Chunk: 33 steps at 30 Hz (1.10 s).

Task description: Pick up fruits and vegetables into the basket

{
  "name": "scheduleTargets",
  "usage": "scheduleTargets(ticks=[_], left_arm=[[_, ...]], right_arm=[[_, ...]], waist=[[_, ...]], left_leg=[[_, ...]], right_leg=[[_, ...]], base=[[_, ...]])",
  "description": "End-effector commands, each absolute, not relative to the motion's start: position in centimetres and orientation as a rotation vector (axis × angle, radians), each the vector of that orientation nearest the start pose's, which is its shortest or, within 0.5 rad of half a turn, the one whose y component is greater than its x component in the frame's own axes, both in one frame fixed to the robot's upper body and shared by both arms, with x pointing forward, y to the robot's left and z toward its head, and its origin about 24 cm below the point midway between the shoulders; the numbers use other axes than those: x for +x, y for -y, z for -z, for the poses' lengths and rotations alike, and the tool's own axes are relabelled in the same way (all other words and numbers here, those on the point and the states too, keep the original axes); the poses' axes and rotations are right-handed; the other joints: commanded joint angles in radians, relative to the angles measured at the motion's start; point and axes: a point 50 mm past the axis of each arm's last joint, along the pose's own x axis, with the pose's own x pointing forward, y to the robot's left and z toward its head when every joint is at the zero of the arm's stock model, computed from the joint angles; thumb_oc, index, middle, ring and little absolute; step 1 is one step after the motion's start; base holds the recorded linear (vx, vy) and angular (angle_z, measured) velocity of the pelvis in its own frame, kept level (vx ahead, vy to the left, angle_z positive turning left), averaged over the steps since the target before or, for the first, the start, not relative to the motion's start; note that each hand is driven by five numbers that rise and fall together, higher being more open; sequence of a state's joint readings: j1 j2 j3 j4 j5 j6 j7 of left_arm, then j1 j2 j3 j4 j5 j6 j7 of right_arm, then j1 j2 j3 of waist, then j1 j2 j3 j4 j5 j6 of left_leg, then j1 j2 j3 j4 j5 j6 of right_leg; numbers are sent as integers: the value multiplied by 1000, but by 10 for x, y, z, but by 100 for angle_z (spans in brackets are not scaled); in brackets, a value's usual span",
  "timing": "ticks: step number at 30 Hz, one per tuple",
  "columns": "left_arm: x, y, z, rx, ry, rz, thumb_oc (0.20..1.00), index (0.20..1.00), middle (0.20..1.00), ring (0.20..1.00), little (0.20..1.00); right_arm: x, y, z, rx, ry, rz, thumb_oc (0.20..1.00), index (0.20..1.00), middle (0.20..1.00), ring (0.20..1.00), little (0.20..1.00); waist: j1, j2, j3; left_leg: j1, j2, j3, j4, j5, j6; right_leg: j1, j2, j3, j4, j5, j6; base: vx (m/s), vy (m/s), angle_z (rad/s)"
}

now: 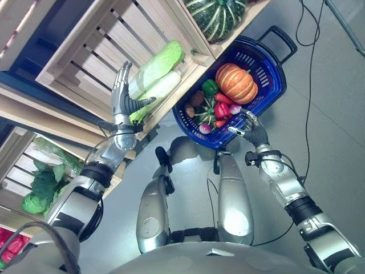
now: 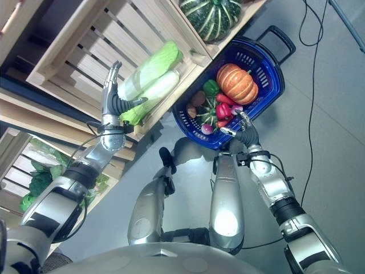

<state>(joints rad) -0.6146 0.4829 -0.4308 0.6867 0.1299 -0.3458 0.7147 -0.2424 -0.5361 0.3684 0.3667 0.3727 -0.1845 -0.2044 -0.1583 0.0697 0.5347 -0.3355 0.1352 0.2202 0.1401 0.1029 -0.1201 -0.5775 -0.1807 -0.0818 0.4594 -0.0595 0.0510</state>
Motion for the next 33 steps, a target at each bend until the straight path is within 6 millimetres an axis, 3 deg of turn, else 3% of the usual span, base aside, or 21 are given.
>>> scheduleTargets(ticks=[1,13,24,25,29,32,33], left_arm=[[352,-226,-127,568,432,-479,1000,1000,1000,1000,1000],[369,-265,-156,461,305,-628,1000,1000,1000,1000,1000],[368,-319,-167,695,40,-866,1000,1000,1000,1000,1000],[367,-320,-165,711,18,-867,1000,1000,1000,1000,1000],[366,-326,-166,779,-38,-898,1000,1000,1000,1000,1000],[367,-326,-161,794,-98,-892,1000,1000,1000,1000,1000],[367,-328,-159,798,-136,-881,1000,1000,1000,1000,1000]], right_arm=[[284,189,-49,-193,30,-70,1000,1000,1000,1000,1000],[281,200,-53,-167,8,-56,1000,1000,1000,1000,1000],[272,208,-45,-135,-23,-51,1000,1000,1000,1000,1000],[271,208,-44,-134,-28,-51,1000,1000,1000,1000,1000],[274,207,-49,-143,-13,-49,1000,1000,1000,1000,1000],[277,207,-51,-149,-6,-36,1000,1000,1000,1000,1000],[279,207,-54,-148,4,-31,1000,1000,1000,1000,1000]], waist=[[-19,-38,-15],[-83,-28,-15],[-131,-46,-15],[-134,-47,-15],[-143,-42,-15],[-148,-37,-15],[-149,-35,-15]], left_leg=[[-114,1,-9,149,-54,17],[-213,9,31,185,-57,5],[-299,25,46,246,-74,3],[-286,22,36,258,-103,-7],[-301,21,40,264,-104,-10],[-310,19,42,264,-104,-12],[-331,20,53,255,-75,-4]], right_leg=[[-27,38,-23,48,-24,8],[-154,48,16,83,-29,-4],[-236,69,53,114,-34,-14],[-222,69,58,127,-65,-8],[-242,71,67,131,-64,-9],[-254,70,74,128,-60,-9],[-276,71,74,115,-26,-15]], base=[[8,-1,-6],[22,51,-9],[27,2,-4],[98,10,0],[48,31,-6],[-7,31,-13],[10,22,-7]])
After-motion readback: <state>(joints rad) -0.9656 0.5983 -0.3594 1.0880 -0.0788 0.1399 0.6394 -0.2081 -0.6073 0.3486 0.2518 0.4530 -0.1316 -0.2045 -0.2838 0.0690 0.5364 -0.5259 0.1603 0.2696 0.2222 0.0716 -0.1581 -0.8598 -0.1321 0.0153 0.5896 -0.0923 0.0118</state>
